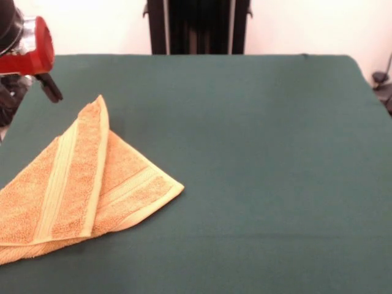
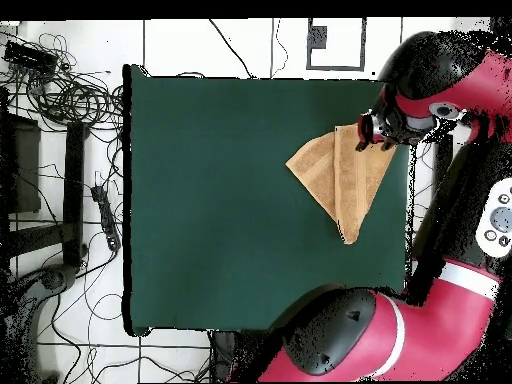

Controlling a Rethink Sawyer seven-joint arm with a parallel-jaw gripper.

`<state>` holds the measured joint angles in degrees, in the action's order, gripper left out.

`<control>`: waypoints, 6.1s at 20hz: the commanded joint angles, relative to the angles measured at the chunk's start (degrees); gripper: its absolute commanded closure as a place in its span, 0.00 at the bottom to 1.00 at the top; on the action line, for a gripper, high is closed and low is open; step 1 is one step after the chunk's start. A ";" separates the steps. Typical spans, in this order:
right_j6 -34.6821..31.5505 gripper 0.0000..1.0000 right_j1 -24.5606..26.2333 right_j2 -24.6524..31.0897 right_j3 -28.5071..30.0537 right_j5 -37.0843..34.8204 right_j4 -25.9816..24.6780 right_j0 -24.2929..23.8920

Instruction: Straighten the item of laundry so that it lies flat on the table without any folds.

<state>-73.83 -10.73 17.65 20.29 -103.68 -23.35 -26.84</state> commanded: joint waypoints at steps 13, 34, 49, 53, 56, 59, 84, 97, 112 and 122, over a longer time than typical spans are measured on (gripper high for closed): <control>-12.48 0.00 0.68 0.25 17.72 10.75 6.91 7.16; -7.60 0.00 9.94 -1.28 5.45 10.30 2.44 8.19; -14.83 0.00 15.22 -1.52 -1.08 10.07 1.95 10.61; -15.36 0.00 15.24 -1.66 -1.68 8.85 2.42 10.92; -15.33 0.00 15.77 -1.63 -1.66 9.80 2.66 10.86; -14.63 0.00 16.18 -1.84 -0.98 10.77 2.92 10.63; -13.70 0.00 22.82 0.26 -3.97 13.88 1.84 10.07; -16.68 0.00 27.22 4.12 -6.87 13.62 3.06 9.50; -29.52 0.00 28.05 8.69 -5.00 15.09 10.64 9.50; -33.12 0.00 27.98 11.31 -5.10 12.79 10.74 9.83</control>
<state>-92.61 11.52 18.10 7.31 -96.51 -14.72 -20.58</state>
